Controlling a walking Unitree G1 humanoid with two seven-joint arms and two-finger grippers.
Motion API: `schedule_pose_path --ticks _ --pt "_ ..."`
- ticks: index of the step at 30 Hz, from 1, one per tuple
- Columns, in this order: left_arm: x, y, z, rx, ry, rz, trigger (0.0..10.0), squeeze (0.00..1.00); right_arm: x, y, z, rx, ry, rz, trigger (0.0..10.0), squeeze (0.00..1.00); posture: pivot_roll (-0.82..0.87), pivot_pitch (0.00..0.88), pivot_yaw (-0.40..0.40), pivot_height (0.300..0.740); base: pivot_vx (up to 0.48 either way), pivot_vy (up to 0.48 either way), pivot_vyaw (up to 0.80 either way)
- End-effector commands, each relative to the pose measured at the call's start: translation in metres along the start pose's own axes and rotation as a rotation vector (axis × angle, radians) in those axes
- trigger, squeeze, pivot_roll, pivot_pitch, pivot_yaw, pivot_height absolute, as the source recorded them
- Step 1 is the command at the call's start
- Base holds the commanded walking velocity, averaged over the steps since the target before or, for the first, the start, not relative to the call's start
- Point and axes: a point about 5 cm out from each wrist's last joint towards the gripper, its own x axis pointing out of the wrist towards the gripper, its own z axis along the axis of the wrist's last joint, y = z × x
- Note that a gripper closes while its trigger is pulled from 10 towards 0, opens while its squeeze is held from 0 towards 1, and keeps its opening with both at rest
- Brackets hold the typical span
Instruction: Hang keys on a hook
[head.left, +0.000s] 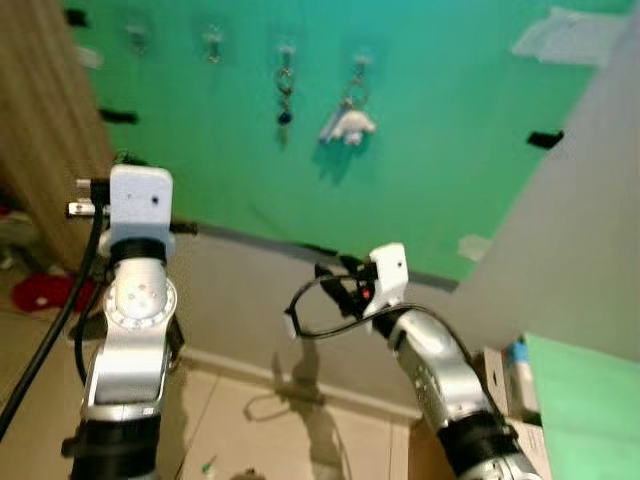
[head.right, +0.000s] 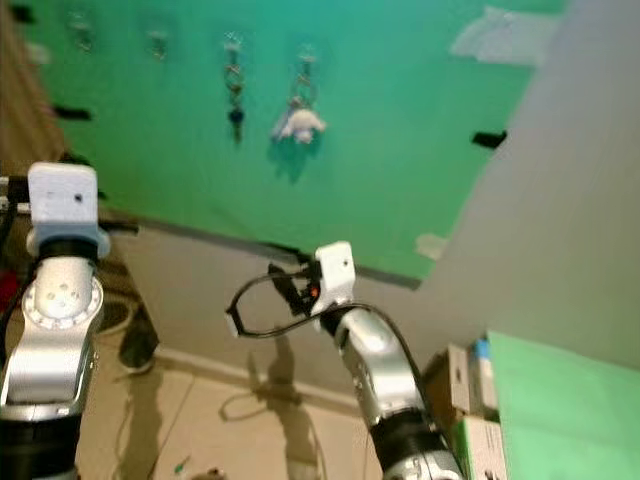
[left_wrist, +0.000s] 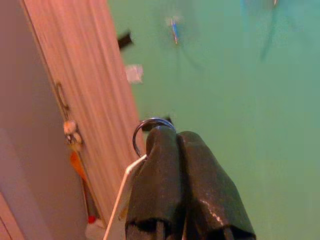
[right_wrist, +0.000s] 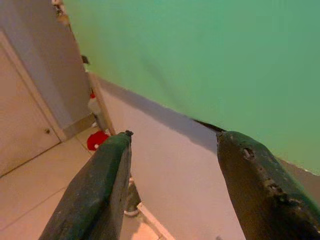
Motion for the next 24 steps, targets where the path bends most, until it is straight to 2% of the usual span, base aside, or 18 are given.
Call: schedule_pose_path --ticks 1,9,11,14,16,19,22,24 --pt "0.005 -0.010 0.014 0.001 -0.046 -0.048 10.0 0.00 -0.006 -0.010 0.001 -0.001 -0.003 -0.036 10.0 0.00 0.10 0.000 -0.066 0.740 0.000 0.000 0.00" --pt "0.026 -0.009 0.015 0.073 -0.079 -0.084 10.0 0.00 -0.005 -0.010 0.002 0.004 -0.006 -0.044 10.0 0.00 0.10 0.000 -0.066 0.740 0.000 0.000 0.00" --pt "0.039 -0.011 0.017 0.120 -0.124 -0.144 10.0 0.00 -0.006 -0.010 0.002 0.003 -0.002 -0.044 10.0 0.00 0.09 0.000 -0.064 0.740 0.000 0.000 0.00" --pt "0.049 -0.014 0.020 0.146 -0.159 -0.198 10.0 0.00 -0.008 -0.011 0.001 0.001 0.002 -0.048 10.0 0.00 0.09 0.000 -0.064 0.740 0.000 0.000 0.00" --pt "0.049 -0.014 0.020 0.146 -0.159 -0.198 10.0 0.00 -0.008 -0.011 0.001 0.001 0.002 -0.048 10.0 0.00 0.09 0.000 -0.064 0.740 0.000 0.000 0.00" --pt "0.060 -0.018 0.029 0.127 -0.203 -0.263 10.0 0.00 -0.010 -0.012 0.001 0.000 -0.001 -0.060 10.0 0.00 0.06 0.000 -0.048 0.740 0.000 0.000 0.00" --pt "0.064 -0.019 0.032 0.121 -0.218 -0.278 10.0 0.00 -0.010 -0.012 0.001 0.001 -0.002 -0.064 10.0 0.00 0.06 0.000 -0.048 0.740 0.000 0.000 0.00" --pt "0.072 -0.016 0.038 0.143 -0.246 -0.285 10.0 0.00 -0.012 -0.013 0.000 0.001 -0.003 -0.070 10.0 0.00 0.04 0.000 -0.040 0.740 0.000 0.000 0.00"
